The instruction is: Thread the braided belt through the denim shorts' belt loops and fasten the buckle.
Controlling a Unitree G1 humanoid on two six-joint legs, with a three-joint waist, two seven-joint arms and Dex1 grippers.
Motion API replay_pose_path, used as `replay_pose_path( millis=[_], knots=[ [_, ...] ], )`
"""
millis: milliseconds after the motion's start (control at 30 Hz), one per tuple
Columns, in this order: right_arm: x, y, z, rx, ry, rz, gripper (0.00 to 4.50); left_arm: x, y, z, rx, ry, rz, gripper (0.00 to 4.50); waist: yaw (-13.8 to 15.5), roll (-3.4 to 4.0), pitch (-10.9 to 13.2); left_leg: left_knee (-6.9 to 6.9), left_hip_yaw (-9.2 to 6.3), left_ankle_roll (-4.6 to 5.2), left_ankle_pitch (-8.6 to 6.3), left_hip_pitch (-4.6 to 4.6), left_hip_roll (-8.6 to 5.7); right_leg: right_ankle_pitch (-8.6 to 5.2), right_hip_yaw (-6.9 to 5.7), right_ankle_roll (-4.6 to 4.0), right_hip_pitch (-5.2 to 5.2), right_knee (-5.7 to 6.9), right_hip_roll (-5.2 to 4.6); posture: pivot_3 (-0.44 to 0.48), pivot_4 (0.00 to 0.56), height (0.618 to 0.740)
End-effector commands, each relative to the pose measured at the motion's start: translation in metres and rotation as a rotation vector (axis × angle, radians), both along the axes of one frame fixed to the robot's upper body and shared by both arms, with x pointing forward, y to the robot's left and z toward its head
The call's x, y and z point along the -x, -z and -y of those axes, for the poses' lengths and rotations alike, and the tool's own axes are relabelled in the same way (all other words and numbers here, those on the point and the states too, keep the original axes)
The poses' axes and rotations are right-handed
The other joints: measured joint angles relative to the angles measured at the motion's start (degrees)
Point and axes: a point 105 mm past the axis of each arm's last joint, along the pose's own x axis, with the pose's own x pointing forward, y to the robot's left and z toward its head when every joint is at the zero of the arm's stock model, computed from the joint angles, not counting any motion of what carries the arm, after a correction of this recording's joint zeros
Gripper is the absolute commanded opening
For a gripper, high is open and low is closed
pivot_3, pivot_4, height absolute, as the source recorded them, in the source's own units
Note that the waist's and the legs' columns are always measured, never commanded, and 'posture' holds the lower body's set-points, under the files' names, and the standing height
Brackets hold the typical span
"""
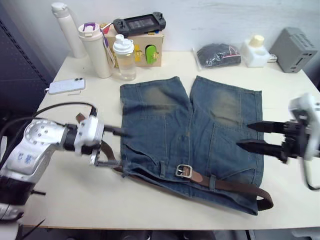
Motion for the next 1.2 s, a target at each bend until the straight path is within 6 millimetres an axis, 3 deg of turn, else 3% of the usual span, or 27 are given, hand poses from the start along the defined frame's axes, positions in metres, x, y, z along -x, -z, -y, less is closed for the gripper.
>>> replay_pose_path(
  millis=[33,67,167,233,333,433,667,733,900,1067,1200],
  knots=[
    [-0.022,0.042,0.006,0.132,0.124,-0.093,4.5,-0.045,0.042,0.007,-0.055,-0.183,-0.079,4.46,0.0,-0.02,0.0,-0.02,-0.02,0.01,0.04,-0.16,0.0,0.0,-0.09,0.0,-0.09,0.14,0.08,0.0,0.15,0.69],
    [-0.025,0.05,0.003,0.148,0.125,-0.116,4.5,-0.051,0.051,0.013,-0.071,-0.188,-0.097,4.46,-0.4,-0.03,0.0,-0.03,0.09,0.02,0.07,-0.47,-0.03,0.02,-0.34,0.04,-0.51,0.33,0.47,0.0,0.15,0.69],
    [-0.029,0.074,0.0,0.179,0.145,-0.196,4.5,-0.067,0.073,0.023,-0.096,-0.231,-0.137,4.46,-1.0,-0.11,0.0,0.01,0.26,0.12,0.03,-1.06,-0.12,0.06,-0.75,0.1,-1.28,0.76,0.28,0.0,0.15,0.69],
    [-0.026,0.087,0.001,0.226,0.138,-0.241,4.5,-0.07,0.087,0.024,-0.15,-0.228,-0.152,4.46,-0.9,-0.49,-0.1,0.25,0.32,0.23,-0.06,-1.11,-0.13,0.07,-1.6,0.12,-1.3,0.98,-0.03,0.0,0.15,0.69],
    [-0.02,0.101,0.0,0.275,0.095,-0.298,4.5,-0.066,0.106,0.02,-0.245,-0.194,-0.18,4.46,-0.7,-0.63,-0.2,0.58,0.33,0.33,-0.01,-0.94,-0.17,0.09,-1.92,0.16,-0.82,0.86,-0.26,0.0,0.15,0.69],
    [-0.021,0.11,0.003,0.308,0.102,-0.316,3.75,-0.061,0.116,0.016,-0.31,-0.157,-0.166,3.73,-0.7,-0.95,-0.6,0.55,0.19,0.36,0.01,0.02,-0.19,0.11,-1.89,0.2,0.25,0.31,-0.4,0.0,0.15,0.69],
    [-0.038,0.114,0.01,0.346,0.172,-0.278,0.62,-0.059,0.122,0.016,-0.331,-0.154,-0.147,0.86,-0.7,-1.01,-1.0,0.5,0.01,0.03,-0.25,0.63,0.12,0.1,-1.58,0.14,0.92,-0.03,-0.46,0.0,0.15,0.69],
    [-0.045,0.114,0.012,0.366,0.193,-0.254,0.0,-0.06,0.12,0.018,-0.318,-0.163,-0.147,0.01,-0.7,-1.1,-1.2,0.51,0.01,0.02,-0.25,0.68,0.15,0.11,-1.58,0.13,0.97,-0.03,-0.45,0.0,0.15,0.69],
    [-0.074,0.103,0.015,0.458,0.24,-0.118,0.0,-0.071,0.122,0.023,-0.349,-0.199,-0.06,0.01,-0.8,-1.28,-1.6,0.53,0.03,0.01,-0.26,0.73,0.14,0.17,-1.56,0.08,1.05,-0.1,-0.48,0.0,0.15,0.69],
    [-0.111,0.092,0.01,0.509,0.282,-0.009,0.0,-0.1,0.119,0.025,-0.428,-0.328,0.103,0.01,-0.4,-1.23,-1.7,0.54,-0.04,-0.18,-0.34,0.7,0.06,0.35,-1.58,0.07,1.05,-0.1,-0.5,0.0,0.15,0.69],
    [-0.123,0.09,0.015,0.543,0.316,0.016,0.0,-0.114,0.114,0.022,-0.487,-0.379,0.209,0.01,-0.6,-1.15,-1.7,0.52,-0.03,-0.13,-0.3,0.62,0.0,0.36,-1.57,0.1,0.93,-0.02,-0.48,0.0,0.15,0.69]
  ],
)
